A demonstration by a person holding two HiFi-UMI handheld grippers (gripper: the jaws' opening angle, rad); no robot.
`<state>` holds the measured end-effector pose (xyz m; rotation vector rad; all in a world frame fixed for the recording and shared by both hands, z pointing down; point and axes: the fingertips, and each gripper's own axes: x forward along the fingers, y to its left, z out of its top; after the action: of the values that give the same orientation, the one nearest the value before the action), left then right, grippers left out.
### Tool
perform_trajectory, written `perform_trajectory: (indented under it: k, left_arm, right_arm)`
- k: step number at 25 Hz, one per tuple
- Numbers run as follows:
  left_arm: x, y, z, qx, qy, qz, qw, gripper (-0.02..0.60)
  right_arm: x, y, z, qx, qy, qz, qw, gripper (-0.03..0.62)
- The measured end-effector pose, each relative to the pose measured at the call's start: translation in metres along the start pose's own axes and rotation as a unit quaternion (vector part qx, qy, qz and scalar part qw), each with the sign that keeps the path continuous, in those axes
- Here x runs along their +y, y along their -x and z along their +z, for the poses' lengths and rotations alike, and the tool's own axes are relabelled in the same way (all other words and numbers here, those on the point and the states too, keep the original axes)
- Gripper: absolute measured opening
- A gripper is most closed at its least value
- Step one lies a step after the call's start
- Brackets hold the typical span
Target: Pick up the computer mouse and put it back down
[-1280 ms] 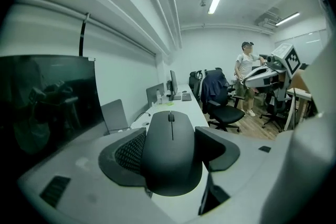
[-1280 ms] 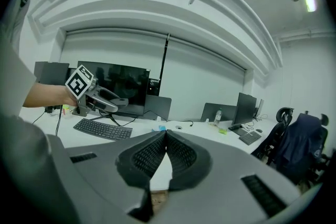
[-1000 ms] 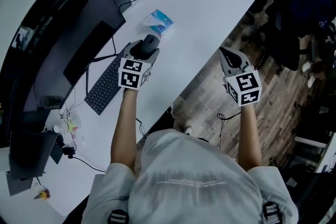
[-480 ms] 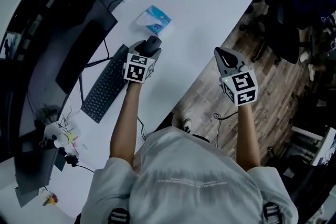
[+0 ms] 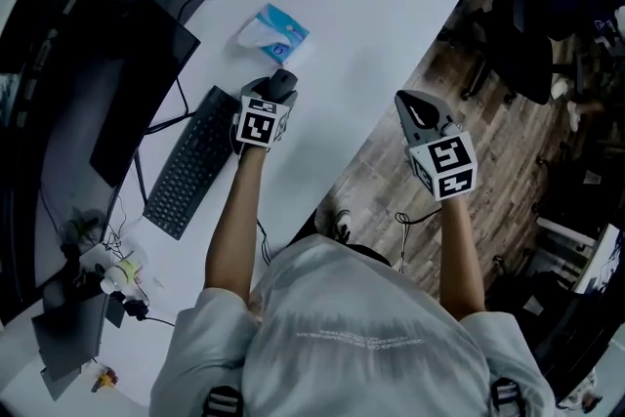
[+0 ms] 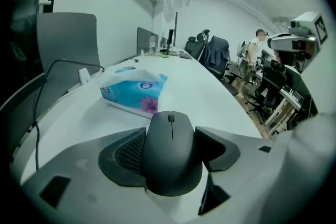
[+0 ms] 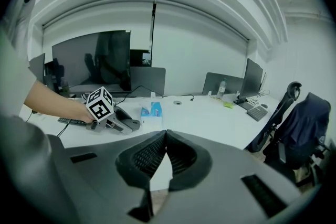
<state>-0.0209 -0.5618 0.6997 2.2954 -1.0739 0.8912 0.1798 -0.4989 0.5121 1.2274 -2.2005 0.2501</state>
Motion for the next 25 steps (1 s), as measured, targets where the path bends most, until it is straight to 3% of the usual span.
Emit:
perform_trajectory:
  k: [6, 15, 25]
  left_arm:
    - [-0.003, -0.012, -0.004, 0.016, -0.001, -0.001, 0.9999, 0.288]
    - [-0.006, -0.022, -0.012, 0.046, -0.043, 0.019, 0.9978, 0.288]
    - [-0.009, -0.023, -0.012, 0.048, -0.049, 0.018, 0.9975, 0.296]
  right_arm:
    - [-0.002, -0.004, -0.006, 0.01, -0.001, -0.001, 1.0, 0.002]
    - [-0.002, -0.002, -0.01, 0.012, -0.002, 0.001, 1.0, 0.002]
    - [-0.005, 0.015, -0.019, 0.011, -0.007, -0.011, 1.0, 0.002]
